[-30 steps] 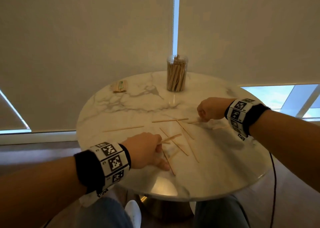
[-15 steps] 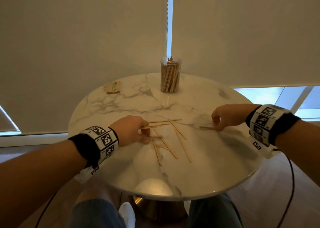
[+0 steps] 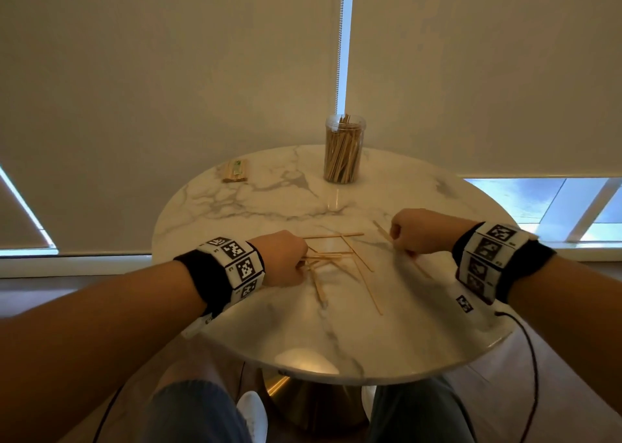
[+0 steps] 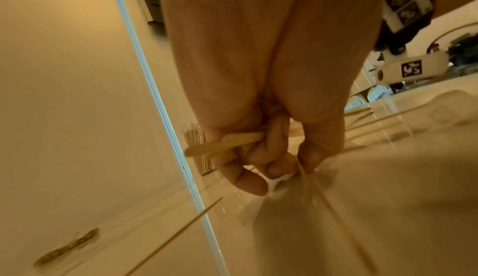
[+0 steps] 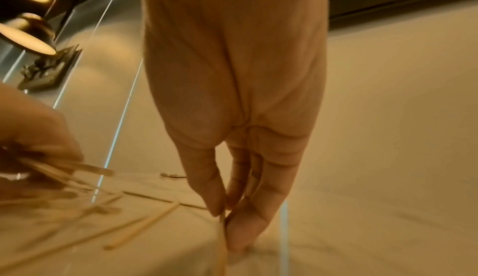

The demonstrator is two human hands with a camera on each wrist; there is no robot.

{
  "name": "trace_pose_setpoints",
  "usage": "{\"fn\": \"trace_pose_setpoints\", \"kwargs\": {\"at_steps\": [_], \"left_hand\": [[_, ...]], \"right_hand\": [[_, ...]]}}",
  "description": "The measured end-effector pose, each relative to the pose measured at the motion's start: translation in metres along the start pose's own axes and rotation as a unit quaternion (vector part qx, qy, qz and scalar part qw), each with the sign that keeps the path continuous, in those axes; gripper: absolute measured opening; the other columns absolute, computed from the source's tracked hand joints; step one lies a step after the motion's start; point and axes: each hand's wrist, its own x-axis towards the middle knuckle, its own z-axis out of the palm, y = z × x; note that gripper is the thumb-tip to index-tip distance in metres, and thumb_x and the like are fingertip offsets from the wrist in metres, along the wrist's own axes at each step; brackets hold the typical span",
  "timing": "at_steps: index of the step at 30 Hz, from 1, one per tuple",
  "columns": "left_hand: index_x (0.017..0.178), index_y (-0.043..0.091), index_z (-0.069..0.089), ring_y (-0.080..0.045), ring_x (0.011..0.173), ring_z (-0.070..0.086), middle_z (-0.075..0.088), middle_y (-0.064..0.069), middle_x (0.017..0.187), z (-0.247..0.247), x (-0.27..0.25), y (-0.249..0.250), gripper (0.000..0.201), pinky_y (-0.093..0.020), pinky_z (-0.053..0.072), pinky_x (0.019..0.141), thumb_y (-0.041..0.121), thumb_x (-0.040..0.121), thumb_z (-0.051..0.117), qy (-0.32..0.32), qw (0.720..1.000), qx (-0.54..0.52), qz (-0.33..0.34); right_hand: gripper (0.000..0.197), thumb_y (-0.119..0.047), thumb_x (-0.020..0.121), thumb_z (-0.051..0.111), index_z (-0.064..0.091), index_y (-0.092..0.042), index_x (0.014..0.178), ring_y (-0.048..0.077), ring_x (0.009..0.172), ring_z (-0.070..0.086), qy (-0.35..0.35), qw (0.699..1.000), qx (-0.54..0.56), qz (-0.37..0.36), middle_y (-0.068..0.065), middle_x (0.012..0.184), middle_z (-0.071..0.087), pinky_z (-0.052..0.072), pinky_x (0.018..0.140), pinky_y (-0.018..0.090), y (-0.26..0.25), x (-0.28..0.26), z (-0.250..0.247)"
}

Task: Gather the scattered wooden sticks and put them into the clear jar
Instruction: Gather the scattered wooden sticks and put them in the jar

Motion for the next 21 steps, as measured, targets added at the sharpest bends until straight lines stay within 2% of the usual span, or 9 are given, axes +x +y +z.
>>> {"fn": "trace_pose_setpoints", "kwargs": {"at_steps": [2,7,9,11,13,14,16,18,21], "left_hand": [[0.091,0.016,0.050,-0.021,0.078,0.052,0.057,-0.006,0.091,0.000,0.000,-0.001,0.018,-0.027,0.041,0.067,0.033,0.093,0.056,0.000,1.000,-0.001,-0.012],[0.088,0.018,0.049,-0.022,0.079,0.052,0.060,-0.006,0.093,-0.015,-0.005,-0.031,0.021,-0.029,0.038,0.066,0.036,0.095,0.054,0.062,0.992,-0.097,-0.059],[0.089,0.017,0.051,-0.022,0.077,0.055,0.060,-0.005,0.089,-0.023,-0.009,-0.049,0.019,-0.031,0.041,0.064,0.035,0.094,0.055,0.079,0.983,-0.139,-0.090],[0.096,0.014,0.056,-0.023,0.081,0.063,0.066,-0.003,0.090,-0.026,-0.014,-0.065,0.016,-0.035,0.053,0.071,0.030,0.094,0.056,0.079,0.970,-0.202,-0.105],[0.097,0.014,0.057,-0.025,0.087,0.069,0.072,0.001,0.090,-0.025,-0.017,-0.077,0.012,-0.041,0.059,0.079,0.025,0.094,0.055,0.074,0.955,-0.268,-0.101],[0.096,0.013,0.056,-0.026,0.086,0.069,0.073,0.001,0.089,-0.024,-0.019,-0.080,0.011,-0.041,0.060,0.077,0.024,0.095,0.054,0.074,0.950,-0.287,-0.098],[0.096,0.013,0.054,-0.024,0.078,0.066,0.069,-0.001,0.090,-0.022,-0.020,-0.082,0.010,-0.033,0.057,0.067,0.022,0.097,0.051,0.078,0.945,-0.303,-0.099],[0.102,0.011,0.055,-0.019,0.076,0.058,0.063,-0.003,0.089,-0.019,-0.018,-0.081,0.016,-0.029,0.055,0.067,0.024,0.100,0.046,0.082,0.940,-0.318,-0.098],[0.107,0.011,0.055,-0.018,0.076,0.050,0.052,-0.003,0.084,-0.012,-0.014,-0.076,0.022,-0.033,0.054,0.066,0.021,0.102,0.035,0.073,0.912,-0.387,-0.114]], "right_hand": [[0.019,-0.011,0.089,0.054,0.069,0.000,0.091,0.025,0.079,0.063,-0.012,1.000,-0.008,-0.015,0.014,0.091,0.072,0.053,0.072,0.033,-0.024,0.002,0.004],[0.018,-0.015,0.094,0.049,0.061,-0.006,0.083,0.025,0.075,0.055,-0.019,0.997,-0.018,-0.067,0.010,0.087,0.062,0.041,0.056,0.025,-0.073,0.007,0.014],[0.035,-0.034,0.099,0.050,0.058,-0.009,0.076,0.022,0.071,0.055,-0.010,0.997,0.002,-0.077,0.007,0.080,0.061,0.041,0.060,0.028,-0.088,0.006,0.018],[0.052,-0.058,0.096,0.047,0.053,-0.013,0.070,0.019,0.069,0.053,-0.002,0.997,-0.001,-0.081,0.002,0.071,0.055,0.041,0.064,0.030,-0.102,0.004,0.022],[0.057,-0.065,0.089,0.054,0.055,-0.010,0.074,0.021,0.072,0.054,0.000,0.994,-0.039,-0.097,0.001,0.069,0.052,0.040,0.064,0.030,-0.115,0.002,0.027],[0.054,-0.060,0.087,0.061,0.060,-0.007,0.080,0.022,0.073,0.054,-0.002,0.993,-0.053,-0.109,0.002,0.071,0.054,0.040,0.063,0.030,-0.120,0.002,0.028],[0.038,-0.041,0.089,0.069,0.065,-0.004,0.093,0.023,0.075,0.054,-0.005,0.990,-0.063,-0.125,0.004,0.077,0.055,0.040,0.061,0.028,-0.124,0.000,0.026],[0.023,-0.022,0.093,0.063,0.058,-0.005,0.078,0.022,0.066,0.051,-0.005,0.990,-0.070,-0.123,0.004,0.071,0.051,0.036,0.051,0.025,-0.121,0.000,0.023],[0.033,-0.011,0.090,0.058,0.047,-0.010,0.059,0.017,0.050,0.042,-0.015,0.992,-0.066,-0.109,0.004,0.058,0.048,0.034,0.045,0.023,-0.113,0.001,0.022]]}}
